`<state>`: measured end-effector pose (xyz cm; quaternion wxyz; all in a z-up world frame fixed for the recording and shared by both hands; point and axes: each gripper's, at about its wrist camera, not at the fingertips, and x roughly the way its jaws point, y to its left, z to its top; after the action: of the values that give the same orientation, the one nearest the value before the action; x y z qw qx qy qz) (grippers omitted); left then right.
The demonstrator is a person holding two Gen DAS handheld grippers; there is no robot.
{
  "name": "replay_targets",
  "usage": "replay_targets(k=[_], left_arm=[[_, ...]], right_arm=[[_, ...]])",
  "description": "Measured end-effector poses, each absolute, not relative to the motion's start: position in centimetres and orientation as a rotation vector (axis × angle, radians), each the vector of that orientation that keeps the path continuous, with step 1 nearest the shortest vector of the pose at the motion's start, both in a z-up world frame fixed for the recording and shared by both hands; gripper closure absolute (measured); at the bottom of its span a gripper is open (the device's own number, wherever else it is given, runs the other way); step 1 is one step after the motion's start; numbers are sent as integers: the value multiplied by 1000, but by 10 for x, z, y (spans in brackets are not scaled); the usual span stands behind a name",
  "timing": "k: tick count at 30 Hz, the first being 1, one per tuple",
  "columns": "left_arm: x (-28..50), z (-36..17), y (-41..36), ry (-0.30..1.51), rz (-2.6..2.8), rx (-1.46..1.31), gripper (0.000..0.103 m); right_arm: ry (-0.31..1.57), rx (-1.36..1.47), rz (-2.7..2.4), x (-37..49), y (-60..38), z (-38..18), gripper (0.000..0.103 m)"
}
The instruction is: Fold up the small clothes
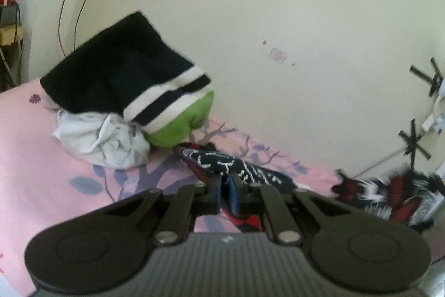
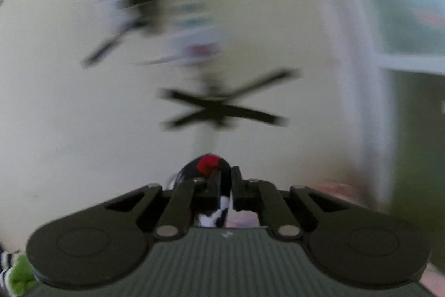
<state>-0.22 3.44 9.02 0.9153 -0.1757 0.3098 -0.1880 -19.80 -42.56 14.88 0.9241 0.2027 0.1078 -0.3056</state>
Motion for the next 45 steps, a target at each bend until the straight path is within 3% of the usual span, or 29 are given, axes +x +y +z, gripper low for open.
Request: replay_targets(k=[1, 2, 3, 4, 6, 8, 13, 17, 19, 20, 21, 22, 23, 24, 28, 29, 30, 31, 32, 34, 36, 37, 38, 42, 45], left_arm=[[0, 83, 31, 666, -386, -366, 94], [5, 72, 27, 709, -385, -370, 92], [7, 63, 24, 744, -383, -375, 92], [7, 54, 20, 777, -377, -377, 85], [1, 45, 15, 817, -381, -392, 57], [-6, 41, 4, 832, -424, -411, 48], [-24, 37, -47, 944, -614, -395, 39], [-43, 33, -98, 1035, -775, -368, 15], [-49, 28, -123, 1065, -822, -344, 17], [-51, 24, -137, 1071, -837, -324, 27], [-56, 23, -145, 1074, -843, -303, 60], [-55, 19, -154, 1092, -850, -278, 79], [-55, 18, -159, 1108, -842, -258, 95], [-55, 19, -157, 1119, -851, -263, 96], [-82, 79, -77, 993, -1017, -311, 97], [-91, 97, -43, 926, -1022, -313, 97], [-100, 112, -4, 863, -991, -302, 97], [-108, 122, 30, 818, -938, -303, 101], [-117, 130, 72, 771, -865, -316, 101], [-135, 131, 135, 760, -742, -344, 99], [-147, 121, 174, 781, -612, -359, 75], [-152, 115, 189, 780, -542, -365, 58], [-151, 108, 200, 787, -479, -377, 53], [-130, 82, 192, 869, -477, -447, 52], [-109, 70, 149, 921, -565, -426, 47]], right_arm=[[268, 434, -626, -214, -436, 139, 57], [321, 446, -638, -227, -441, 127, 49], [350, 447, -638, -235, -440, 114, 50], [377, 440, -599, -250, -435, 101, 50], [420, 427, -499, -278, -418, 84, 50], [448, 426, -367, -294, -394, 69, 47], [549, 409, -153, -302, -339, 29, 42], [548, 446, -130, -295, -323, 20, 40], [558, 504, -112, -294, -326, 14, 40], [566, 533, -92, -297, -324, 19, 42], [579, 561, -76, -297, -323, 19, 49], [618, 575, -49, -294, -320, 16, 75], [673, 577, -1, -288, -313, 14, 88], [701, 577, 60, -285, -304, 15, 98], [632, 401, 473, -308, -251, 53, 94], [592, 347, 507, -317, -245, 62, 88], [541, 319, 546, -328, -245, 72, 72], [505, 326, 555, -335, -251, 78, 64], [479, 341, 557, -340, -259, 82, 44], [440, 346, 524, -347, -276, 83, 35], [455, 341, 439, -346, -291, 79, 35], [465, 346, 403, -344, -297, 77, 35], [464, 350, 360, -341, -303, 75, 34], [426, 431, 171, -329, -333, 69, 32], [415, 480, -18, -321, -360, 63, 18]])
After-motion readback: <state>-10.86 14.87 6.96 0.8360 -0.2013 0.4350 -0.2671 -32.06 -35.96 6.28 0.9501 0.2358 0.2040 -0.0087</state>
